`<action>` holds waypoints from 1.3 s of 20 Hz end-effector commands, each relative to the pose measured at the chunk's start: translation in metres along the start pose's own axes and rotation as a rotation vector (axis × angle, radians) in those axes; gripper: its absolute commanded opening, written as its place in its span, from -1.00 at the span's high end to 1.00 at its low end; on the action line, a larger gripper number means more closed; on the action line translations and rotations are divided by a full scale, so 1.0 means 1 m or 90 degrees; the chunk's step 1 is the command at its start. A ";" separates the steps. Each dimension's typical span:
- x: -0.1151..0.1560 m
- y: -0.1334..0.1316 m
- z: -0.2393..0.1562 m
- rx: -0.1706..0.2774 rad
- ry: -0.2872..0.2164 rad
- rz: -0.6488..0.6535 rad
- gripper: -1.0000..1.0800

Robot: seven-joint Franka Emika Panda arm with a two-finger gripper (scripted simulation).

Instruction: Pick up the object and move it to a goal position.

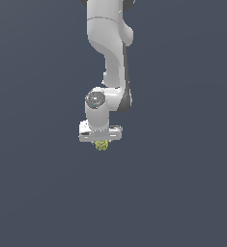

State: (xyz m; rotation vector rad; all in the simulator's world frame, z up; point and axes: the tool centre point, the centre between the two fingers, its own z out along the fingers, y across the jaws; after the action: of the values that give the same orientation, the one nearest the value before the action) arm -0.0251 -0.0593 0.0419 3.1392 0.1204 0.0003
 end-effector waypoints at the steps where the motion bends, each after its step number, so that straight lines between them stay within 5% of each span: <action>1: 0.000 0.000 0.001 0.000 0.000 0.000 1.00; 15: 0.004 -0.003 -0.010 0.000 0.000 0.000 1.00; 26: 0.031 -0.025 -0.079 0.000 0.000 0.000 1.00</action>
State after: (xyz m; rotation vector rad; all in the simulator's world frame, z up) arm -0.0006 -0.0368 0.1079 3.1388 0.1197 -0.0001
